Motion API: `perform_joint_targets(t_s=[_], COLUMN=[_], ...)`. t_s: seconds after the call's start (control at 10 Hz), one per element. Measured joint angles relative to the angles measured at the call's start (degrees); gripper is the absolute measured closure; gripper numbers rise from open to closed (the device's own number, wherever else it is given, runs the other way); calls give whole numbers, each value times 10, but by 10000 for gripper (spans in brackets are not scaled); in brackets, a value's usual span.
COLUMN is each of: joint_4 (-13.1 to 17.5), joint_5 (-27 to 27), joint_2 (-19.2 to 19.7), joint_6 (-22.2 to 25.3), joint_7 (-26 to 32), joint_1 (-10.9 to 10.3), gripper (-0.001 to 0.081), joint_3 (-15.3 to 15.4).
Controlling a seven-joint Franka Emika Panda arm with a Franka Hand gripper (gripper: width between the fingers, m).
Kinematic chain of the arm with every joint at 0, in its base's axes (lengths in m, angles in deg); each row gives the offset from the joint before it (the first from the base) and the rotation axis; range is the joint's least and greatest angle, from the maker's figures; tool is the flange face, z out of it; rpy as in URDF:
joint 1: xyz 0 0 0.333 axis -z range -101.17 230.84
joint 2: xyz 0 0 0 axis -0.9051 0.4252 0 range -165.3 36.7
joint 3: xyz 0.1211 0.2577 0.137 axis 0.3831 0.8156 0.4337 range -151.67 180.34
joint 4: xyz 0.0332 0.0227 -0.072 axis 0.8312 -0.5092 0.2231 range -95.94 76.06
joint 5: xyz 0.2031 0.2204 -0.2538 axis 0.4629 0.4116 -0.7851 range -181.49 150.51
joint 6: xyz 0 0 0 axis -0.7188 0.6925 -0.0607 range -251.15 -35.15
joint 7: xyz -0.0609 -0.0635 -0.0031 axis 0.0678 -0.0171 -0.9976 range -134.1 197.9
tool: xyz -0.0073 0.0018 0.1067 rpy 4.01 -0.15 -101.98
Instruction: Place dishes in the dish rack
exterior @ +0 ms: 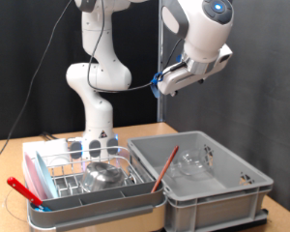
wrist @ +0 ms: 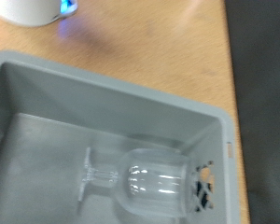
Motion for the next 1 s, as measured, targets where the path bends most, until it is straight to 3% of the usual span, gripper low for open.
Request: perform_joint_targets(t_s=[0.2, 0.5, 0.6, 1.0], joint_4=[-14, -18, -27, -71], joint_5=[-3, -34, -43, -70], joint_2=[-9, -24, -42, -135], joint_6=[-3, -19, -25, -59], joint_7=[-2, 159, 200, 227], joint_1=[0, -2, -4, -27], gripper=[-5, -5, -5, -5], joint_3=[-2, 18, 27, 50])
